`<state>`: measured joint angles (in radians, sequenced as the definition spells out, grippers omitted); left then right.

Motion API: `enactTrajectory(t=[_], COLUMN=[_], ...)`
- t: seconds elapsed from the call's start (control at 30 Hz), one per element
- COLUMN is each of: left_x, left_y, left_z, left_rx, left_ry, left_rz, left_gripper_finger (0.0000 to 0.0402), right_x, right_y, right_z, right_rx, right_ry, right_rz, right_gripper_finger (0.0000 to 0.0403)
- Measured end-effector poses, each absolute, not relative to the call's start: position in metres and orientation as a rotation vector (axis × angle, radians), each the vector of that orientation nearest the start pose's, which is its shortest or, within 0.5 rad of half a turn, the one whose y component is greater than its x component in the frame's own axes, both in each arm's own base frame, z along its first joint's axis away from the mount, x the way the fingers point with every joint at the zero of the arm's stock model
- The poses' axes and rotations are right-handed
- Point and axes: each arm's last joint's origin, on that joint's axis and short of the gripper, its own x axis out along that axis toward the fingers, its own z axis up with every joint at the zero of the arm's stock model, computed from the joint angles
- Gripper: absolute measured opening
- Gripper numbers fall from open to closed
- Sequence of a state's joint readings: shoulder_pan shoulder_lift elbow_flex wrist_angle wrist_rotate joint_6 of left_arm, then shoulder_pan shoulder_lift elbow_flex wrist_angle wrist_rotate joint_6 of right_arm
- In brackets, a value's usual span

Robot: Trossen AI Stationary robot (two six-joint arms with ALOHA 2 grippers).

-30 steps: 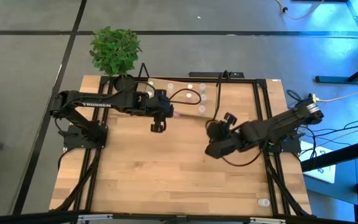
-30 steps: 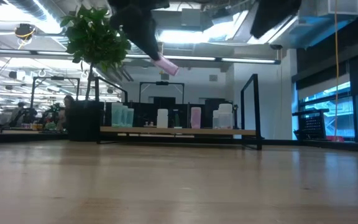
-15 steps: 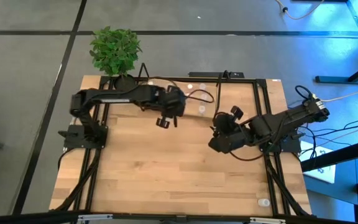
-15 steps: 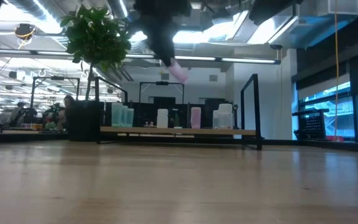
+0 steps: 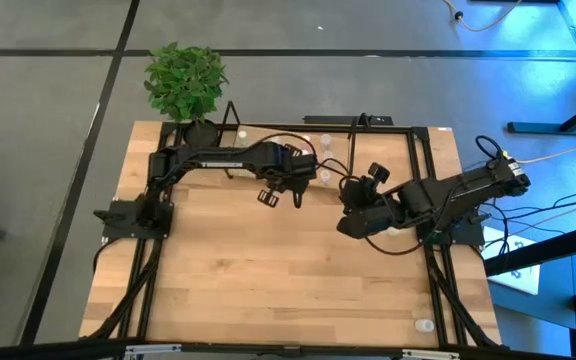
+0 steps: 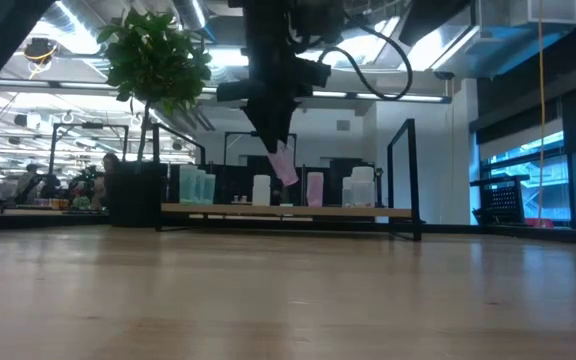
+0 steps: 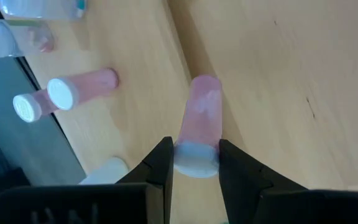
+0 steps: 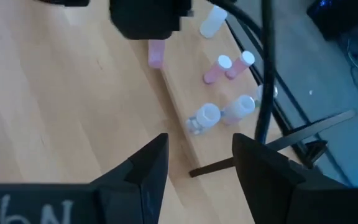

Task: Pick and place medicine bottles onto shelf by color
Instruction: Put the pink medicine bottle on the shelf aligned with the other pink medicine bottle

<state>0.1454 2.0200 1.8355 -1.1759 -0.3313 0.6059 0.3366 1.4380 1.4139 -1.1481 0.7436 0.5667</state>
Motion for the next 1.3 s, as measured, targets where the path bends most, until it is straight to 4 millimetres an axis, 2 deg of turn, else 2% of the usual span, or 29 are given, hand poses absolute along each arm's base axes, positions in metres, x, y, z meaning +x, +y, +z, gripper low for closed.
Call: enactTrajectory(t=[0.13, 1.17, 1.3], left_x=[0.4019, 0.4027, 0.4041], left_y=[0.0686, 0.0729, 0.0750], left_z=[0.2624, 0.2625, 0.2637], left_rx=[0.608, 0.552, 0.541], left_ry=[1.439, 1.416, 1.406], left_rz=[-0.005, 0.012, 0.120], left_gripper_finger=[0.0082, 0.0082, 0.0082], right_x=[0.2576, 0.2628, 0.2628], right_y=[0.0695, 0.0713, 0.0713], right_z=[0.3372, 0.3395, 0.3395], right_rx=[-0.139, -0.098, -0.098], right_ry=[0.873, 0.818, 0.818], right_rz=[-0.593, -0.585, -0.585], right_gripper_finger=[0.0181, 0.0181, 0.0181])
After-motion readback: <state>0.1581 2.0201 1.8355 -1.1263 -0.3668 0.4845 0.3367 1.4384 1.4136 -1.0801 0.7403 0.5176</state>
